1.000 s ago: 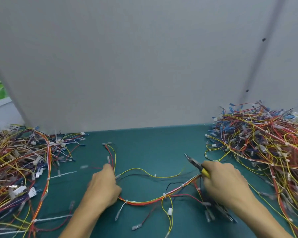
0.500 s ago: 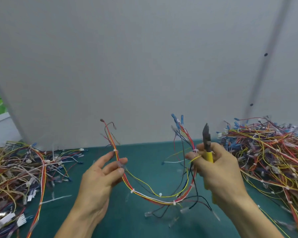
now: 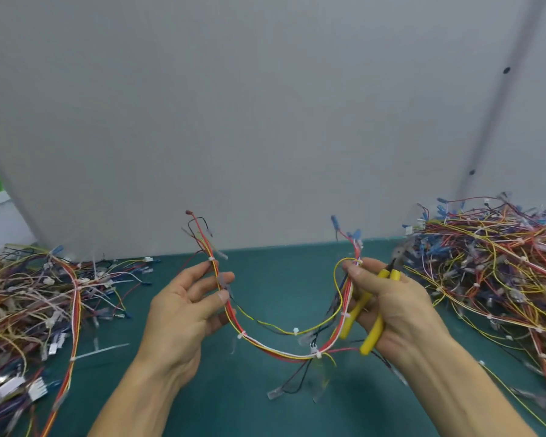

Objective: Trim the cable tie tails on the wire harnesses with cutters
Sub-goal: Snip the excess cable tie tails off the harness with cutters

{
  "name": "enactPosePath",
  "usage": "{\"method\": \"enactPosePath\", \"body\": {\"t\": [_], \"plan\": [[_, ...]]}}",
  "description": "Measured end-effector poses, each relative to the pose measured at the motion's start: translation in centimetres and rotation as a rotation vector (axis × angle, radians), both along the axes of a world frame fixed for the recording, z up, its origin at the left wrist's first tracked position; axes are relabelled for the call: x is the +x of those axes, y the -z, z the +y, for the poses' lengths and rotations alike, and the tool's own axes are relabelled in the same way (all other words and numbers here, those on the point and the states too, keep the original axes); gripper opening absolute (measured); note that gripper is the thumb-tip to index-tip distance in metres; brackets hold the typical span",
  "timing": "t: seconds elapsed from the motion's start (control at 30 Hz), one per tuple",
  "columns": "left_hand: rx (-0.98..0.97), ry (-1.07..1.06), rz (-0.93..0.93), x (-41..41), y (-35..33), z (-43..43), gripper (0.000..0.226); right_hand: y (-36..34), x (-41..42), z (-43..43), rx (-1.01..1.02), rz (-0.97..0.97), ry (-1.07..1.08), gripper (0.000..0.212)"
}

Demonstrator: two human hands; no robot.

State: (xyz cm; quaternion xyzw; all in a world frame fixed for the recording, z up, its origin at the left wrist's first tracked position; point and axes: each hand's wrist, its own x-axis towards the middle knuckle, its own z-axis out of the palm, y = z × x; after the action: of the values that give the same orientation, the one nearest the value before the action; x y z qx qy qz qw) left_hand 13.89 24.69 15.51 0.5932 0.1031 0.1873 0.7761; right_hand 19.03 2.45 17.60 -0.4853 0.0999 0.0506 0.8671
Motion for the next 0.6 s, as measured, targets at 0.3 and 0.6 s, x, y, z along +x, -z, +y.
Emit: {"method": "enactPosePath", "body": {"t": [0.3,0.6], "plan": [[0.009,0.015,0.023,-0.05,0.06,-0.05,0.044,-0.01,0.04,-0.45,0.000,-0.030,0.040,0.020],[0.037,0.036,0.028,-0.25,-0.14,-0.27,0.046,-0.24,-0.23,-0.11,-0.027,-0.097,-0.030,0.019]]}}
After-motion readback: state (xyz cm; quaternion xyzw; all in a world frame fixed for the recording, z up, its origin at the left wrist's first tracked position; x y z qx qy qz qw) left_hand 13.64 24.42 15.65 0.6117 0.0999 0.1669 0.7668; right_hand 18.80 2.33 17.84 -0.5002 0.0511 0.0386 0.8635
